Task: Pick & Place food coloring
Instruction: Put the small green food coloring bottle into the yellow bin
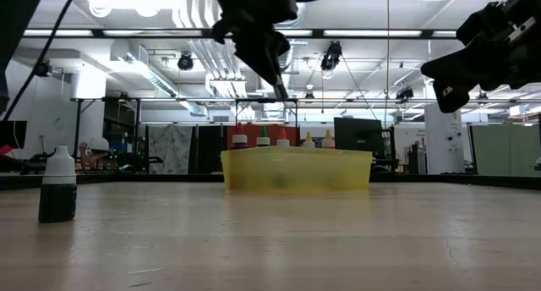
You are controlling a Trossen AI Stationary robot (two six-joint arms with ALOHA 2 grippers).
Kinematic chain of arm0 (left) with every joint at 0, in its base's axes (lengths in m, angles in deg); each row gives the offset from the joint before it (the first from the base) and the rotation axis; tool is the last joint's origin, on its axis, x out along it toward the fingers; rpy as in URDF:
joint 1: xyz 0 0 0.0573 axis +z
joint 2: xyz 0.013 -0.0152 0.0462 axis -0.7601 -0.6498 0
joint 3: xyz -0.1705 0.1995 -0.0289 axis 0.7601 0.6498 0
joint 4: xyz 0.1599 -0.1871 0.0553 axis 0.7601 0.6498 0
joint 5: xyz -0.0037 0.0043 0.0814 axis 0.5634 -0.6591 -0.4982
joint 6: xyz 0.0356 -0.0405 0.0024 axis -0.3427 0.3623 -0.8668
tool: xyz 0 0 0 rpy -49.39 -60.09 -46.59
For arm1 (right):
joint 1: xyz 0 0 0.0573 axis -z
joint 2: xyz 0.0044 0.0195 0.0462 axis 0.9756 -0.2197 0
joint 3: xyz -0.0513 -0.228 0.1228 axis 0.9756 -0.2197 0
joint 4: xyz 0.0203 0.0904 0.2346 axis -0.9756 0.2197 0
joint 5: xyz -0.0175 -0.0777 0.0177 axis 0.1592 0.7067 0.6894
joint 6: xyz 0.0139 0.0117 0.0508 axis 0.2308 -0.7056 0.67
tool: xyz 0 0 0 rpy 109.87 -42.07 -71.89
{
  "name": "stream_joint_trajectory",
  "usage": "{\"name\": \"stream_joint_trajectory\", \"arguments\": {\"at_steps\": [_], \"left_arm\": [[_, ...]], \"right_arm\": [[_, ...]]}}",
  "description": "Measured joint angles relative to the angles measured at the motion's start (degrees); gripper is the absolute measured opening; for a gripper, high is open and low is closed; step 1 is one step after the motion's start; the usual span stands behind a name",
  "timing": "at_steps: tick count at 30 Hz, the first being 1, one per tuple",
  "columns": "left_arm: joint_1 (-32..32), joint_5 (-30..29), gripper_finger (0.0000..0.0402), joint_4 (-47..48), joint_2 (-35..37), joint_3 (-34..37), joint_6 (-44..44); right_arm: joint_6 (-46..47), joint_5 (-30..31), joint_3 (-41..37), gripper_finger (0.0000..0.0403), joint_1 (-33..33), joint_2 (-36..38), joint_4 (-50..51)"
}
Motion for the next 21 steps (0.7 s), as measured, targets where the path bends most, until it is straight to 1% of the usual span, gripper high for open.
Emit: {"name": "stream_joint_trajectory", "arguments": {"at_steps": [4, 8, 15, 21], "left_arm": [[0.78, -0.09, 0.0044, -0.01, -3.02, -2.84, 1.07], [1.59, 0.04, 0.0044, 0.13, -5.4, -4.08, 1.47], [3.21, -0.11, 0.0044, 0.86, -8.3, -3.9, 1.28], [3.5, -0.09, 0.0044, 2.57, -10.52, -3.9, -1.24]], "right_arm": [[0.0, 0.01, 0.0, 0.0009, 0.01, -0.02, -0.01], [0.0, 0.0, 0.0, 0.0009, 0.01, -0.02, -0.01], [0.0, 0.0, 0.0, 0.0009, -0.01, -0.02, -0.01], [0.0, -0.02, 0.01, 0.0009, -0.01, -0.03, -0.01]]}}
